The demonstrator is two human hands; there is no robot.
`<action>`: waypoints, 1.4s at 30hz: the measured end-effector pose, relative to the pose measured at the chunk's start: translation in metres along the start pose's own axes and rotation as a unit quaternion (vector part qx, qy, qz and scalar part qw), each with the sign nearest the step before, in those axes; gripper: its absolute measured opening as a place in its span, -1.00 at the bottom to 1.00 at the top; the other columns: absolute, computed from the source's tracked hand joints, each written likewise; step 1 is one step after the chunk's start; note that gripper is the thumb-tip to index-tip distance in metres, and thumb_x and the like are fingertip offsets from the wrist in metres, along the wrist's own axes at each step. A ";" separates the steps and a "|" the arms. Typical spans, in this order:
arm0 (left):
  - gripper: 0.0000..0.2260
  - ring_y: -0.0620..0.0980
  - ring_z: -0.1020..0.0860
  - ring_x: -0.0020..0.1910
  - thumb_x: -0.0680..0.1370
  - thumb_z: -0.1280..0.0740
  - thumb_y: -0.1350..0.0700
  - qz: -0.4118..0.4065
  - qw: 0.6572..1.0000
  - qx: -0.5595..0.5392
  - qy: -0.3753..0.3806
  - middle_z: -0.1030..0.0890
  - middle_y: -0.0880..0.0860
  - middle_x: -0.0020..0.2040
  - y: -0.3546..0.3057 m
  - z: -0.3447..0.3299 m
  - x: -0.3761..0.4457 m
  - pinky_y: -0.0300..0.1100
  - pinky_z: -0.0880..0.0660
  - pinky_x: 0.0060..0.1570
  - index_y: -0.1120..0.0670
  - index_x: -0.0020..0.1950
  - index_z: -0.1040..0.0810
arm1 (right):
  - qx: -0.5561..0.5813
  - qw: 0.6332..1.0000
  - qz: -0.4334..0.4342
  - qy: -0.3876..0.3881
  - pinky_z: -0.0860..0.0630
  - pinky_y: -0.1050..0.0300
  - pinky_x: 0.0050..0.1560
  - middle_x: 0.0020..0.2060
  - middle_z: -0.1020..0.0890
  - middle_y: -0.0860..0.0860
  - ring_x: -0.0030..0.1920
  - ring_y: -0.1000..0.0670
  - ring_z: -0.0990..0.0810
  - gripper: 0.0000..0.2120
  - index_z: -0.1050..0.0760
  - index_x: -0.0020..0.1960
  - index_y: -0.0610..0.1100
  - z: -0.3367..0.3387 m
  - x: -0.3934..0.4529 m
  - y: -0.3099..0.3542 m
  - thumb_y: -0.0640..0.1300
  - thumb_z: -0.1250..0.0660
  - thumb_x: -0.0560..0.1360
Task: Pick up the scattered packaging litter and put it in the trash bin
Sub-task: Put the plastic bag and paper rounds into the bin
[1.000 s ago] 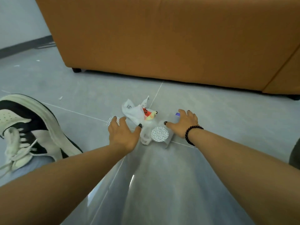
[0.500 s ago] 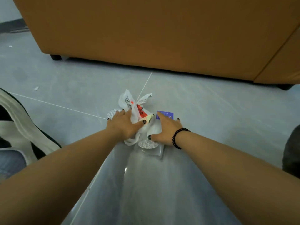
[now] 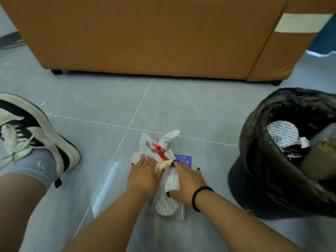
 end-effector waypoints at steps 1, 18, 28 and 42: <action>-0.53 0.01 -0.29 0.45 0.58 -0.09 -0.23 0.005 1.000 -0.020 -0.003 -0.42 -0.02 0.41 -0.004 -0.001 -0.011 -0.03 -0.28 0.39 -0.02 0.38 -0.41 | 0.001 1.000 -0.003 0.002 0.07 -0.11 0.50 0.50 -0.16 0.00 0.51 -0.02 -0.08 -0.12 0.04 0.52 -0.01 -0.002 -0.014 -0.002 0.10 -0.41 0.38; -0.37 0.03 -0.35 0.40 0.54 -0.03 -0.14 -0.008 0.988 -0.123 -0.092 -0.19 0.04 0.53 -0.060 -0.027 -0.161 -0.06 -0.31 0.27 0.11 0.55 -0.05 | 0.025 0.996 -0.057 -0.063 0.14 -0.04 0.46 0.51 -0.02 0.01 0.51 -0.03 0.14 -0.26 -0.10 0.47 0.11 -0.012 -0.161 -0.064 0.33 -0.26 0.40; -0.54 0.13 -0.48 0.21 0.51 -0.34 0.14 0.189 0.955 -0.218 -0.075 -0.33 0.12 0.35 -0.020 -0.034 -0.158 -0.11 -0.42 0.05 0.14 0.39 -0.35 | -0.081 0.996 0.046 -0.002 0.45 -0.16 0.34 0.51 0.06 -0.03 0.48 -0.16 0.35 -0.66 -0.43 0.07 0.02 -0.054 -0.187 -0.024 0.12 -0.40 0.38; -0.74 0.03 -0.58 -0.29 0.40 -0.43 -0.07 0.210 0.965 -0.155 0.024 -0.61 0.05 -0.31 -0.024 -0.013 -0.162 -0.18 -0.46 -0.34 0.05 -0.32 -0.46 | 0.134 0.990 0.026 0.031 -0.48 0.29 -0.08 -0.17 -0.56 0.12 -0.06 0.08 -0.57 -0.94 -0.58 -0.24 0.08 0.006 -0.179 -0.007 -0.07 -0.42 0.39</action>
Point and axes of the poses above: each hand's wrist, its own x-axis towards the middle knuckle, its own z-axis out of the back of the hand, y = z × x, the point moved 9 cm from there along x, towards the middle knuckle
